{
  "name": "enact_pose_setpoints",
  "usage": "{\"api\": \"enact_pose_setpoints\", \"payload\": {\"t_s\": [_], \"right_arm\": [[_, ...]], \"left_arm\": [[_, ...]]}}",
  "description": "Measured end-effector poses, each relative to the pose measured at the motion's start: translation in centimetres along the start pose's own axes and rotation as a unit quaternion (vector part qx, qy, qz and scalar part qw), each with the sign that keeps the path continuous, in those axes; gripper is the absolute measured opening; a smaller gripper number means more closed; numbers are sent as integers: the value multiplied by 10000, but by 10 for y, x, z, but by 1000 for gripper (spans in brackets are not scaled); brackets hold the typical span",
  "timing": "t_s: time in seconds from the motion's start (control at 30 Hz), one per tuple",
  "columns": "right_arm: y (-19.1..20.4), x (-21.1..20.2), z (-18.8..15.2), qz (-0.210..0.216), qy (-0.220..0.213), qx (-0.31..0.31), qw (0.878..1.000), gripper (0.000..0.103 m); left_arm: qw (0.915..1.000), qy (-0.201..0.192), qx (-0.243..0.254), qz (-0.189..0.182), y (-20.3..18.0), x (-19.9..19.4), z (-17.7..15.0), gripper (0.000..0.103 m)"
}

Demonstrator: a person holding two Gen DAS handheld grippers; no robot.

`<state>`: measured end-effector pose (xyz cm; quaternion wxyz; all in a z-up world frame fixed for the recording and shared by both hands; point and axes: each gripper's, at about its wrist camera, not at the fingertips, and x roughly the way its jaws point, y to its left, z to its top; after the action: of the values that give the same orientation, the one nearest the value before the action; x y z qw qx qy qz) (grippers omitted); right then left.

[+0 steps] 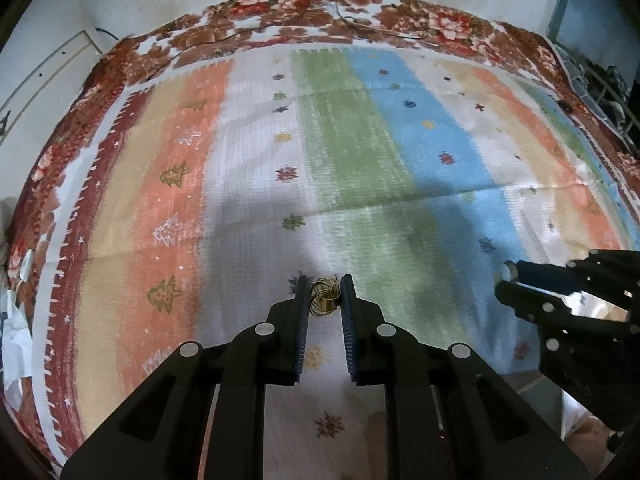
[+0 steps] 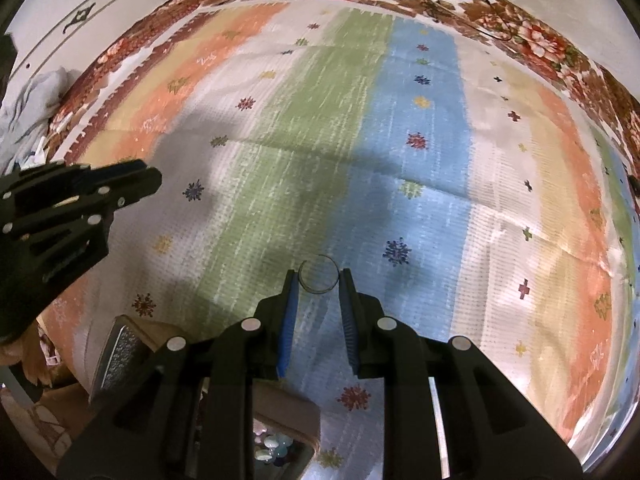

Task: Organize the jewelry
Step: 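Carry the gold ring with the left tool while the right tool carries the silver ring to the tin, then open the left tool releasing the gold ring into the tin while the right tool releases the silver ring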

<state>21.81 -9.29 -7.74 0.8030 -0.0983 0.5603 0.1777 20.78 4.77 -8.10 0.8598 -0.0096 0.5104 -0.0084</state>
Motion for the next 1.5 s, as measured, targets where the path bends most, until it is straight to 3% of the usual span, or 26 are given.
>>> {"api": "enact_pose_setpoints", "payload": {"t_s": [0.87, 1.5], "right_arm": [[4, -73, -56, 334, -594, 460, 9966, 22], [26, -91, -91, 634, -616, 298, 9956, 22]], "left_arm": [[9968, -754, 103, -242, -43, -83, -48, 15], [9957, -804, 193, -420, -51, -103, -81, 15]]}}
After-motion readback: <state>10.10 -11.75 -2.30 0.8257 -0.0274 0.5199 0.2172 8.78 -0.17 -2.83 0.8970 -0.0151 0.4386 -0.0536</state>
